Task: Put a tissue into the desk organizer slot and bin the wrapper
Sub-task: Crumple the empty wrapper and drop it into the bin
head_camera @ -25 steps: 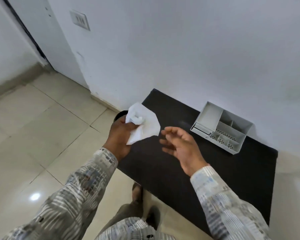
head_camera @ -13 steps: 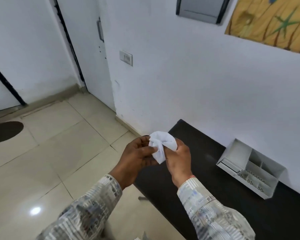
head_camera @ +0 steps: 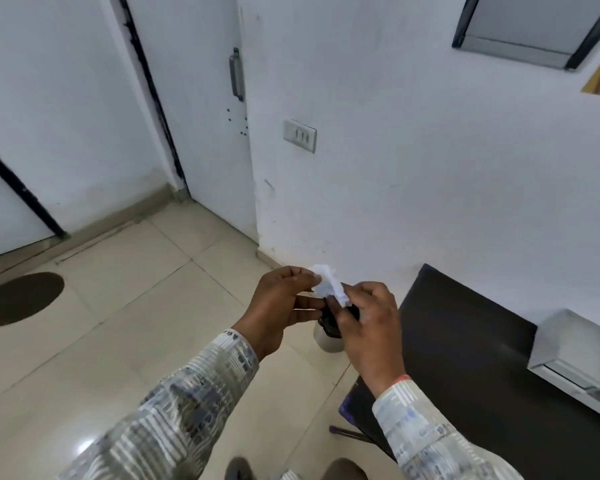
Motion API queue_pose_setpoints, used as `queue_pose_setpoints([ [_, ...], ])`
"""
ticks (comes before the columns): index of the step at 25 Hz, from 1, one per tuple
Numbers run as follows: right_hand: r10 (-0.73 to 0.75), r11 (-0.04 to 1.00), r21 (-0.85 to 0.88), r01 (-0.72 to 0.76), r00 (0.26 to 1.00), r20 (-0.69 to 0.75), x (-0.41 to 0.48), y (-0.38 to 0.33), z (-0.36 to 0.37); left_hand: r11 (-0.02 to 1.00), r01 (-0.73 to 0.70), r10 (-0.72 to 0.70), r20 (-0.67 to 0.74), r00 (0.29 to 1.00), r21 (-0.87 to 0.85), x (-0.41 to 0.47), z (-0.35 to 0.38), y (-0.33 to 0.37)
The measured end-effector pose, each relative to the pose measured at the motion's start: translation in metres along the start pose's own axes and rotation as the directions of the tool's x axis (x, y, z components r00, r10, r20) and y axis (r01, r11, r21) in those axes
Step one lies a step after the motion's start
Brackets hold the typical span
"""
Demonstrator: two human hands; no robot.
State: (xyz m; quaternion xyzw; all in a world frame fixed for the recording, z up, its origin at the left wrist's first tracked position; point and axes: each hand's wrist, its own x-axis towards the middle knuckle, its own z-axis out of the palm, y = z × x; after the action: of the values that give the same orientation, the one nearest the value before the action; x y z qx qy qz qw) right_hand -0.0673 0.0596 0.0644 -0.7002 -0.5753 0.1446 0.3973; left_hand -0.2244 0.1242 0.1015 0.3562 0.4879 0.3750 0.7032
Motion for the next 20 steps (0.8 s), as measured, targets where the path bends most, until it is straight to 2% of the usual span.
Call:
queue_pose_setpoints([
  [2, 0.165, 0.982, 0.104, -0.158, 0.985, -0.053, 0.021, 0.0, 0.007, 1.0, 0.0, -0.001, 0.036, 0.999, 0.027, 0.024, -0.005, 0.014],
  [4, 0.322, 0.92, 0.264, -0.288, 0.942, -0.093, 0.043, 0.008, 0.009, 0.996, 0.008, -0.013, 0.055, 0.998, 0.084, 0.057, -0.005, 0.024],
  [8, 0.534, 0.784, 0.455, -0.422, 0.832, -0.15, 0.088, 0.041, 0.017, 0.972, 0.04, -0.058, 0.072, 0.996, 0.231, 0.137, 0.005, 0.033],
  [14, 0.731, 0.617, 0.533, -0.579, 0.672, -0.116, 0.165, 0.1, 0.052, 0.915, 0.104, -0.154, 0.1, 0.983, 0.389, 0.266, 0.033, 0.028],
  [17, 0.763, 0.573, 0.532, -0.623, 0.643, -0.068, 0.196, 0.122, 0.075, 0.902, 0.24, -0.296, 0.109, 0.949, 0.358, 0.317, 0.038, 0.021],
  [20, 0.778, 0.59, 0.454, -0.667, 0.62, -0.101, 0.219, 0.154, 0.106, 0.863, 0.357, -0.414, 0.095, 0.905, 0.357, 0.372, 0.036, 0.007],
])
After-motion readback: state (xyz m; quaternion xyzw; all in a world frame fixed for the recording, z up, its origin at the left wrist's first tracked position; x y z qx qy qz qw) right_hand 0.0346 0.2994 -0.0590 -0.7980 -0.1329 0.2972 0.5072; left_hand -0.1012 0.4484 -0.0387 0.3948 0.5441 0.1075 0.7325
